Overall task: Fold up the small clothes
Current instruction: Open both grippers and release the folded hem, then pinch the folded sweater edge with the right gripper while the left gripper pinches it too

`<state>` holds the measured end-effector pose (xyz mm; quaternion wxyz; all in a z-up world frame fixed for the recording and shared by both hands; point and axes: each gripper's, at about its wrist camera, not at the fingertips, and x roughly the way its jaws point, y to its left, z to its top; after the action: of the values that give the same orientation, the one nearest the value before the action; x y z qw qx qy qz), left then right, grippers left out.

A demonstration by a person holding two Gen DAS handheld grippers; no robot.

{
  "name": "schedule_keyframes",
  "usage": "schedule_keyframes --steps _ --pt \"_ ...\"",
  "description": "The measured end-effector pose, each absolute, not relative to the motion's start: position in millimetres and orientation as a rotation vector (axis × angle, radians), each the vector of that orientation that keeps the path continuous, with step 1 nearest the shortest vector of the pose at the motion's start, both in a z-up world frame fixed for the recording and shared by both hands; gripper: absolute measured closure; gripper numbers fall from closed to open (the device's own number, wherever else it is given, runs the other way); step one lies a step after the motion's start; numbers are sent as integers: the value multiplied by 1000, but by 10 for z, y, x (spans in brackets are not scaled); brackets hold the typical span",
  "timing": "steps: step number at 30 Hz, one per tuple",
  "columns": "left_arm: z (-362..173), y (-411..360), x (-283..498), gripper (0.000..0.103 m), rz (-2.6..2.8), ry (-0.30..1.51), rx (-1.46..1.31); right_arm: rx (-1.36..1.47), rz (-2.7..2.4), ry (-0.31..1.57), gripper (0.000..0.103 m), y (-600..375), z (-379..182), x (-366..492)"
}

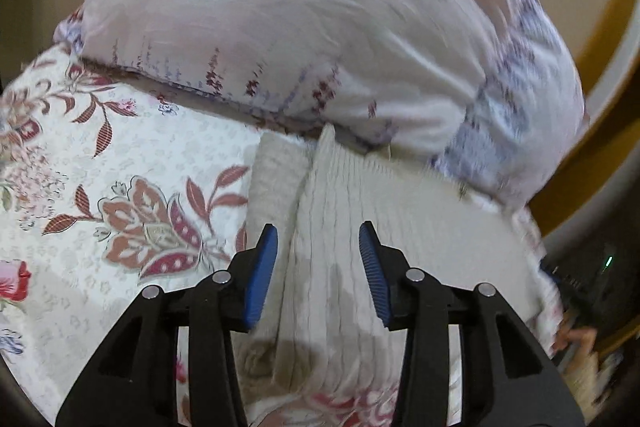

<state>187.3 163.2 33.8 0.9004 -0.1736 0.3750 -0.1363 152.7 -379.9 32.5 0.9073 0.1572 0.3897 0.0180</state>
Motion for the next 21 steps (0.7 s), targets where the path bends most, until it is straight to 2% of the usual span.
schedule_keyframes --steps 3,7,9,14,21 --pt "268 1542 1828 63 -283 800 -301 273 31 830 63 -3759 237 1455" --pt "154 1481 1850 71 -274 841 -278 233 40 879 85 -3688 111 1439" --pt "112 1471 1854 81 -269 853 -264 221 44 860 91 -3667 117 1401" --pt "66 1562 1844 98 -283 871 -295 242 47 832 93 -3673 197 1352" --pt "100 1605 1748 100 -325 870 -283 266 42 809 94 -3681 275 1219"
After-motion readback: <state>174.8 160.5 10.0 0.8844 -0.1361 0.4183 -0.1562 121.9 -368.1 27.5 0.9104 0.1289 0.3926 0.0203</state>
